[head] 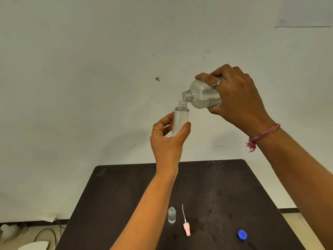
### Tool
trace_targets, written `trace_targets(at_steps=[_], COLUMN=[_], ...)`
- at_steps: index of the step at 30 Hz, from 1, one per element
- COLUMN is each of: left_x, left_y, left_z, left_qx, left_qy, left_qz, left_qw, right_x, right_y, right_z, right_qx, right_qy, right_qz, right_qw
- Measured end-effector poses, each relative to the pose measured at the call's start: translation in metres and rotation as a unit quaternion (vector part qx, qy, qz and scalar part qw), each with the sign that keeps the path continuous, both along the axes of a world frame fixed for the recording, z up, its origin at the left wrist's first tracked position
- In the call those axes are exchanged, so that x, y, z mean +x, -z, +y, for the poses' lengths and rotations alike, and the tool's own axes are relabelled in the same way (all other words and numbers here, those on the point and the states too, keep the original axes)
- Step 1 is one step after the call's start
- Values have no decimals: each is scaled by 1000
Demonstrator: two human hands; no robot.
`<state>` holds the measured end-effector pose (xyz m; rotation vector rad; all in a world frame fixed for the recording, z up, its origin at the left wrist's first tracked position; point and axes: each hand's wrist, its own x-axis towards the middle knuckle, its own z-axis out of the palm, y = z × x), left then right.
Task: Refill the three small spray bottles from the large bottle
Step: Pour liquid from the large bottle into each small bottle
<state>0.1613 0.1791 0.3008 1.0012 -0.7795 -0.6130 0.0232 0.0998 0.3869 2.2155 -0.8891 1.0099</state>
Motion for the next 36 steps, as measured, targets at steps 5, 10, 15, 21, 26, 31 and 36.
trace_targets(at_steps=[5,10,15,21,26,31,36], left_x=[2,5,8,13,19,28,38], left_y=[0,1,1,2,3,4,4], left_z=[0,1,2,4,6,8,10], left_qx=[3,6,8,8,8,6,4], left_qy=[1,-5,-5,-1,-6,-11,-21], left_qz=[6,3,-2,5,9,5,10], left_qw=[1000,1000,1000,1000,1000,1000,1000], right_x=[3,6,9,14,21,30,41], right_y=[1,1,2,5,8,15,25], right_z=[0,0,1,2,3,6,8], right_qx=[0,0,-1,3,16,52,113], right_qy=[3,7,5,5,6,9,13], right_qz=[2,6,3,0,-7,-29,-67], right_qw=[1000,1000,1000,1000,1000,998,991])
